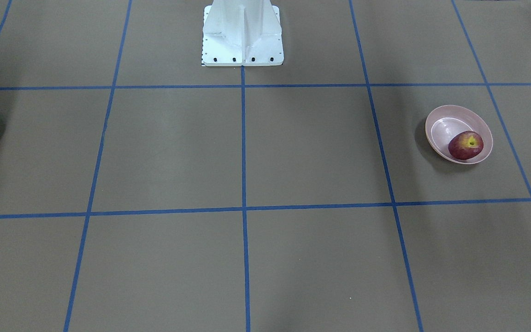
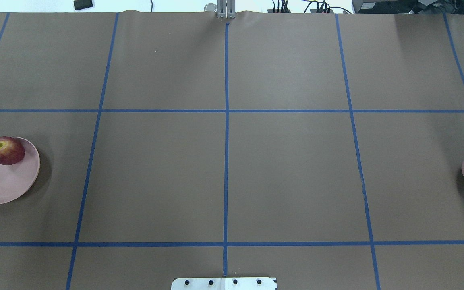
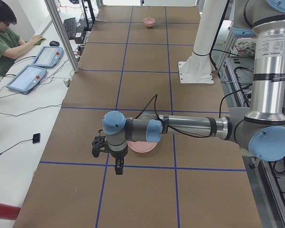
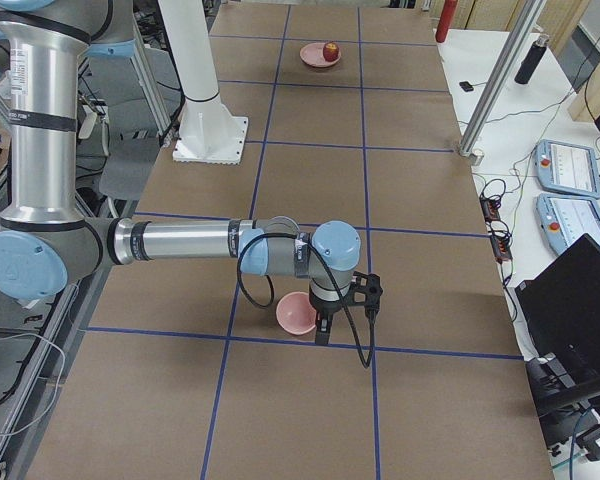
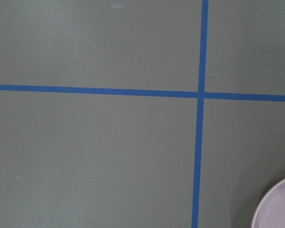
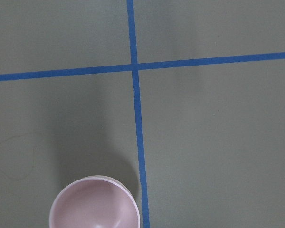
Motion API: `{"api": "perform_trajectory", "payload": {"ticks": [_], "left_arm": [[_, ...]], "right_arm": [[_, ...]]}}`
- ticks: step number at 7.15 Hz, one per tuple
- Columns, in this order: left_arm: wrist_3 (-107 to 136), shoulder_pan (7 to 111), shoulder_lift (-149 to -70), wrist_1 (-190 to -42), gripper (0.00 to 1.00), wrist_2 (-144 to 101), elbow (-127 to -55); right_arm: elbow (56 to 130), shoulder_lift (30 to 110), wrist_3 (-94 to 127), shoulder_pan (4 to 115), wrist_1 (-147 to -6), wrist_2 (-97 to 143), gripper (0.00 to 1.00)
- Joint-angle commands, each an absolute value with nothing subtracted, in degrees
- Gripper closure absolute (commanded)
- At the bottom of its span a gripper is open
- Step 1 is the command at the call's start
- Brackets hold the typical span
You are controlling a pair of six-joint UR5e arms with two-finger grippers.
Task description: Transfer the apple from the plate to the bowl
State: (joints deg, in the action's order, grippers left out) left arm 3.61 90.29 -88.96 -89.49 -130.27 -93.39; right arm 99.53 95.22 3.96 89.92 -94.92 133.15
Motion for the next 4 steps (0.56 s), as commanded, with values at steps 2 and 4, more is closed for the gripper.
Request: {"api": "perform_trajectory", "payload": {"ticks": [2,4], "left_arm": [[3.8,90.3,-88.5,-89.6,0.02,-130.3,-93.9],[4.0,90.3,-88.5,-89.6,0.02,-130.3,-93.9]], "right_arm": [[99.6,95.0,3.9,89.9,-94.9,133.2,0.0],[99.8,95.2,3.9,89.9,-94.9,133.3,0.0]]}}
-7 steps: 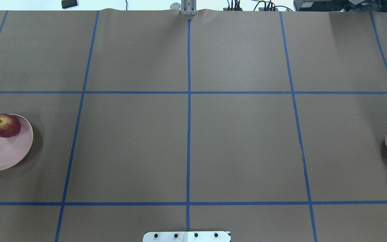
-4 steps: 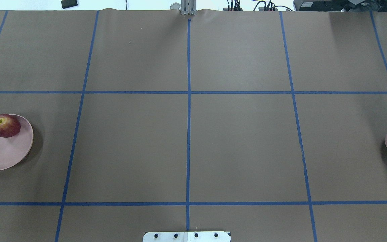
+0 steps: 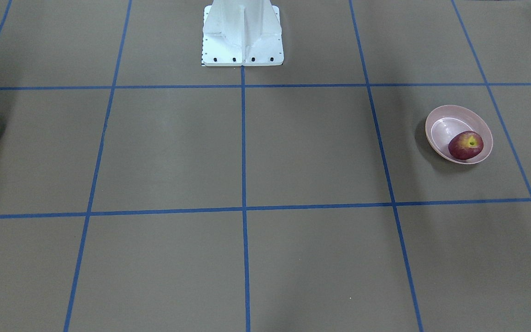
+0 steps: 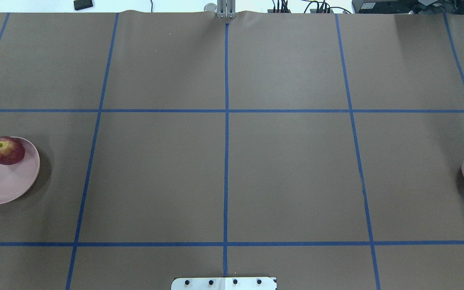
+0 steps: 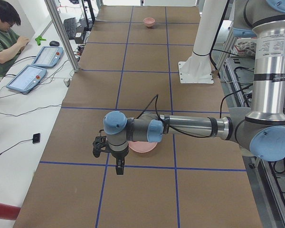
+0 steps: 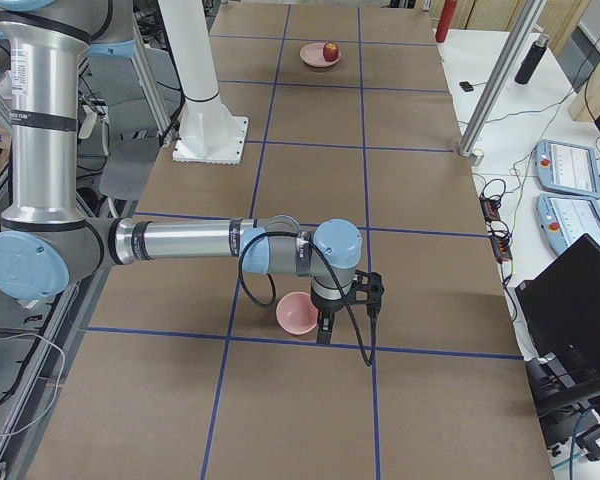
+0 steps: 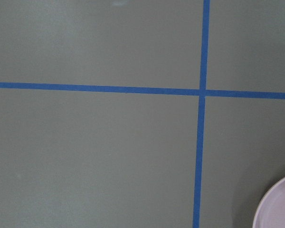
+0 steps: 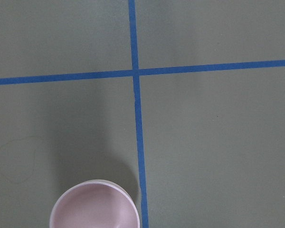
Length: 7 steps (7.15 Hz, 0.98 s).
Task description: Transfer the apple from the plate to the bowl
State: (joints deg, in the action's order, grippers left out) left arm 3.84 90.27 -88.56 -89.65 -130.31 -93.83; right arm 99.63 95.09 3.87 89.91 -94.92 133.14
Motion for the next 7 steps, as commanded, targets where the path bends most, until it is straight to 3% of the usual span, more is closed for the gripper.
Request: {"api": "perform_trajectory", "payload": {"ticks": [1,7], "left_arm": [[4.0,90.3,-88.5,-89.6,0.02,-130.3,-93.9],[4.0,89.7,-89.3,-90.8,0.02,-131.0,-96.4]], "right_arm": [[99.7,95.2,3.9,89.9,-94.9,133.3,0.0],[100.2,94.7,4.2,89.9,-94.3,133.5,0.0]]}}
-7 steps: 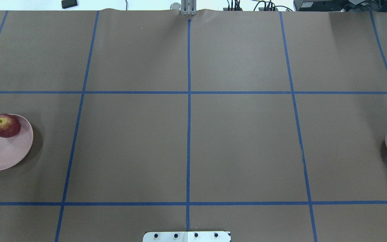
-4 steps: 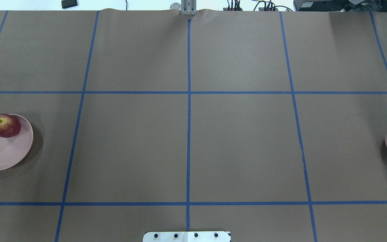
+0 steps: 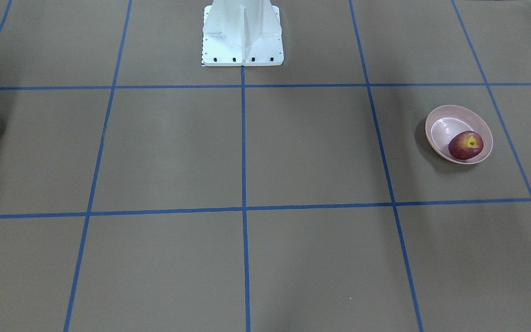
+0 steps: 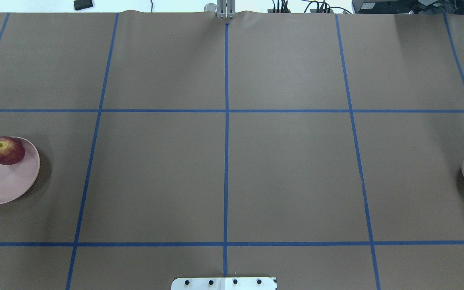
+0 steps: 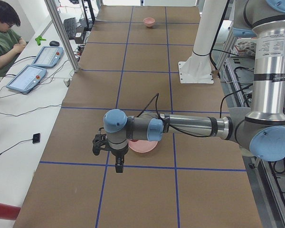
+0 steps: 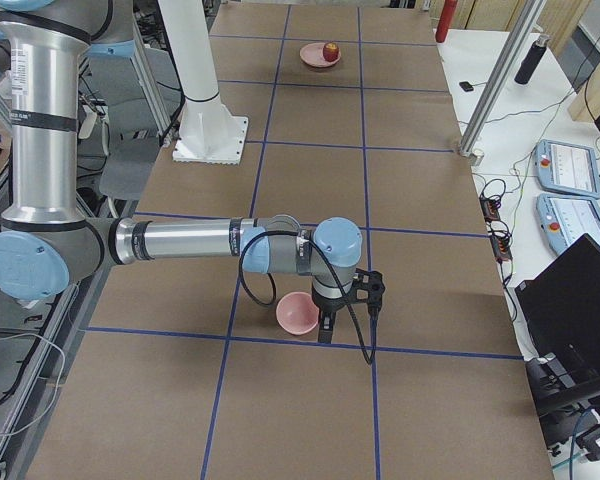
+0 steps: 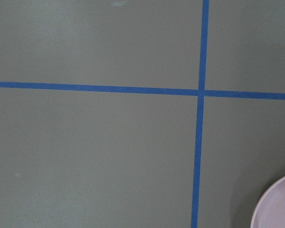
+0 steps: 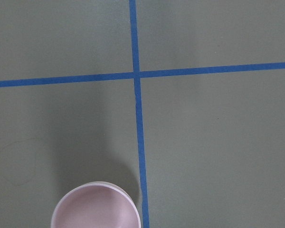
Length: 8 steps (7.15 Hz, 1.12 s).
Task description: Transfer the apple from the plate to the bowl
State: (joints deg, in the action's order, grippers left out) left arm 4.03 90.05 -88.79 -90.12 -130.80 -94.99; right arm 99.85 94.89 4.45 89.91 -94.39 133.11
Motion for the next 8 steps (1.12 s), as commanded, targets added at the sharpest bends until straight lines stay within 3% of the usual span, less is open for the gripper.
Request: {"api": "perform_trajectory", "payload": {"ticks": [1,8], "left_arm": [[4.2,89.5,-89.5,-91.9,0.02,-131.2,-98.8],[22.8,76.8,-90.3,-96.7,0.02,-131.9,-103.0]], "right_arm": [[100.5,92.7,4.6,89.6,-94.5,133.8,0.0],[99.8,92.4,4.7,89.6,-94.3,137.4,0.0]]}}
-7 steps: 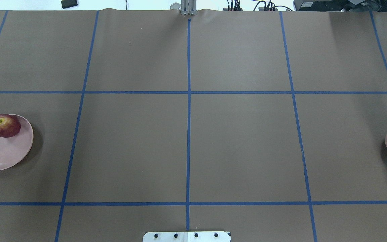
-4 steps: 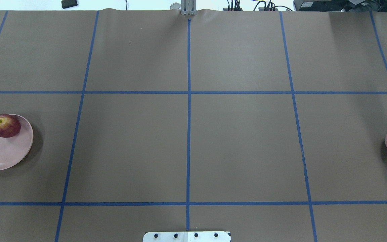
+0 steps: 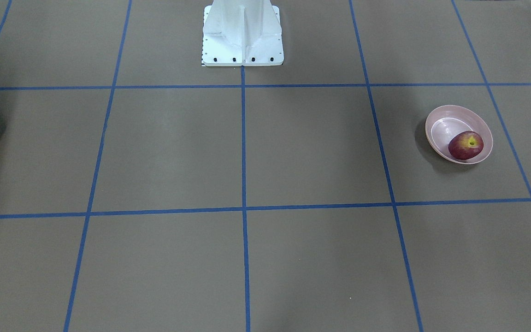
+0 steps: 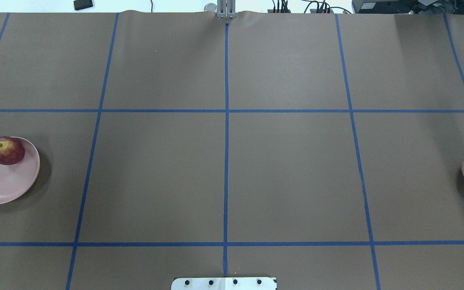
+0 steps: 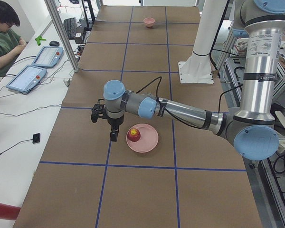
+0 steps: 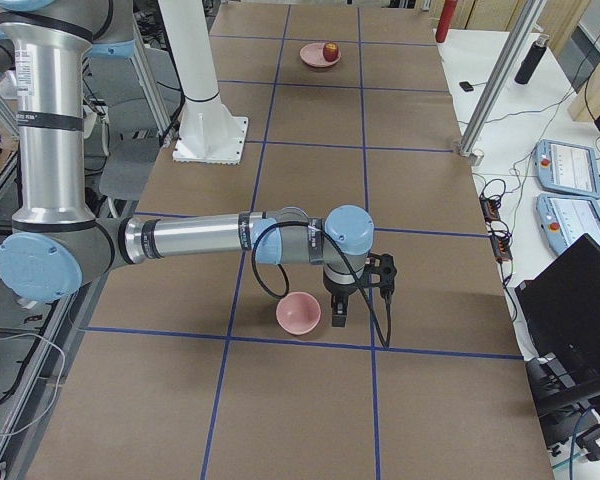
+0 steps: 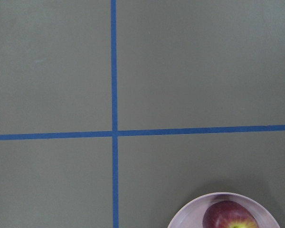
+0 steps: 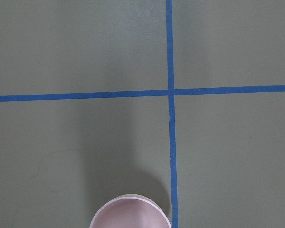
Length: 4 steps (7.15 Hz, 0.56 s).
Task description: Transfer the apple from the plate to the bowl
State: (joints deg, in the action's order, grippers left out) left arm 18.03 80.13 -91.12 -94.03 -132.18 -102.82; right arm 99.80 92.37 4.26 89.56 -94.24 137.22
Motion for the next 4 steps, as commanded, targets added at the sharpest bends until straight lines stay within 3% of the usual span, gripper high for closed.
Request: {"api": "perform_trajectory", "payload": {"ticks": [1,4], "left_arm": [[26.1,75.2,-88.3,-100.4,0.02,-131.8,-102.9],[33.9,69.4,-86.5,-106.6,0.02,-130.9,-102.5]], "right_arm": [[99.8,92.3,4.7,89.6,-94.4,137.5,0.0],[99.8,92.1,4.7,89.1,-94.4,138.0,0.0]]}}
